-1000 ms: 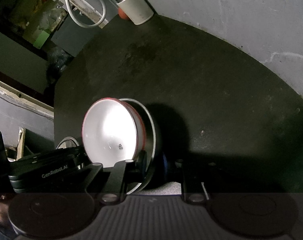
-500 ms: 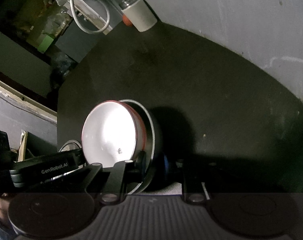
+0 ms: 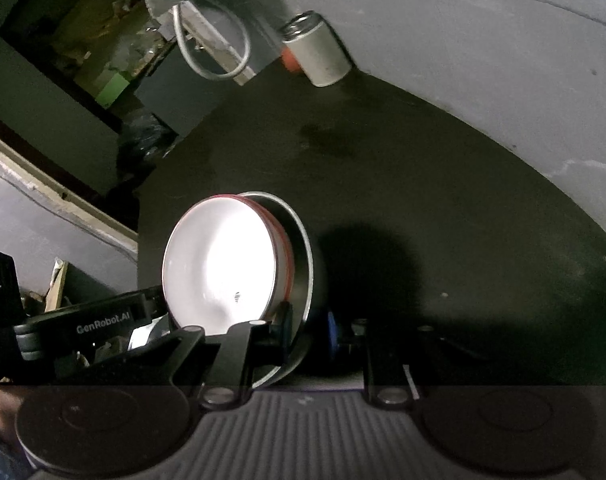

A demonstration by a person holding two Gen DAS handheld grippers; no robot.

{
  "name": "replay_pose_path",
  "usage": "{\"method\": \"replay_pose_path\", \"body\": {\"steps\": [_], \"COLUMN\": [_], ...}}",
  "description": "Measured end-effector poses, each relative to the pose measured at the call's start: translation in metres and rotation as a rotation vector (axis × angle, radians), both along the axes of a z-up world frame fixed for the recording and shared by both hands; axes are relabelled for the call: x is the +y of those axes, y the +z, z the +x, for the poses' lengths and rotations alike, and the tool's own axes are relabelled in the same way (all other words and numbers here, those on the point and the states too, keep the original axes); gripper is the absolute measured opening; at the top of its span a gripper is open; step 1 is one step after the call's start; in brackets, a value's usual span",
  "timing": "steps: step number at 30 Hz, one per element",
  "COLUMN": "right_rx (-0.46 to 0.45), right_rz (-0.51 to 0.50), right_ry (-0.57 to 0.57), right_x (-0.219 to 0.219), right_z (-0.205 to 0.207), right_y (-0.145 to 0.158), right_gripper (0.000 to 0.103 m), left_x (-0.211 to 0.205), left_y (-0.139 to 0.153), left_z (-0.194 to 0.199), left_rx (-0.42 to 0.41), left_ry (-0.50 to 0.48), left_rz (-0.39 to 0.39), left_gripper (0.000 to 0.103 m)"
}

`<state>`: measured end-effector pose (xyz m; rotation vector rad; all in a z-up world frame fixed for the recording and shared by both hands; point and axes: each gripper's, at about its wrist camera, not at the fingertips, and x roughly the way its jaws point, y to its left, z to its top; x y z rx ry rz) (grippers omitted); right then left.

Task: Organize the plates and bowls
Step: 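Lower the steel bowl onto the stacked plates with the left gripper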

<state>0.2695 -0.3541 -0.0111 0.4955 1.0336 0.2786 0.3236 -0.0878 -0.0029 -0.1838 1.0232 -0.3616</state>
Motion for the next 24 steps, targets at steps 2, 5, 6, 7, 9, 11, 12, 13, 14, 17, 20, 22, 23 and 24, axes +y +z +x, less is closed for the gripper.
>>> {"method": "replay_pose_path", "body": {"steps": [2, 5, 6, 7, 9, 11, 12, 13, 14, 17, 20, 22, 23, 24], "right_rx": [-0.006, -0.01, -0.011, -0.013, -0.014, -0.013, -0.012, -0.01, -0.009, -0.004, 0.004, 0.009, 0.012, 0.014], "right_rz": [0.001, 0.003, 0.004, 0.004, 0.006, 0.009, 0.01, 0.011, 0.011, 0.013, 0.014, 0.013, 0.013, 0.012], "right_ry": [0.021, 0.055, 0.069, 0.08, 0.107, 0.136, 0.15, 0.165, 0.18, 0.22, 0.256, 0.277, 0.288, 0.299], "right_x": [0.008, 0.021, 0.026, 0.03, 0.04, 0.05, 0.055, 0.06, 0.065, 0.08, 0.092, 0.1, 0.104, 0.108], "right_z": [0.002, 0.007, 0.009, 0.008, 0.011, 0.014, 0.014, 0.015, 0.015, 0.017, 0.018, 0.018, 0.019, 0.019], "right_y": [0.002, 0.004, 0.005, 0.005, 0.006, 0.006, 0.007, 0.007, 0.007, 0.007, 0.006, 0.005, 0.005, 0.005], "right_gripper": [0.02, 0.02, 0.02, 0.02, 0.02, 0.02, 0.02, 0.02, 0.02, 0.02, 0.02, 0.02, 0.02, 0.02], "left_x": [0.01, 0.024, 0.028, 0.034, 0.043, 0.054, 0.059, 0.063, 0.068, 0.079, 0.089, 0.094, 0.098, 0.1], "left_y": [0.004, 0.009, 0.01, 0.012, 0.014, 0.015, 0.015, 0.016, 0.016, 0.017, 0.015, 0.014, 0.014, 0.014], "left_z": [-0.003, -0.006, -0.007, -0.008, -0.012, -0.016, -0.019, -0.021, -0.023, -0.029, -0.034, -0.038, -0.04, -0.042], "left_rx": [0.0, -0.003, -0.003, -0.003, -0.001, 0.002, 0.004, 0.006, 0.009, 0.017, 0.026, 0.03, 0.033, 0.036], "left_ry": [0.022, 0.058, 0.07, 0.084, 0.109, 0.136, 0.149, 0.162, 0.175, 0.209, 0.238, 0.256, 0.263, 0.27], "left_rz": [0.003, 0.007, 0.008, 0.011, 0.016, 0.023, 0.024, 0.027, 0.03, 0.038, 0.041, 0.043, 0.044, 0.045], "left_gripper": [0.006, 0.006, 0.006, 0.006, 0.006, 0.006, 0.006, 0.006, 0.006, 0.006, 0.006, 0.006, 0.006, 0.006]}}
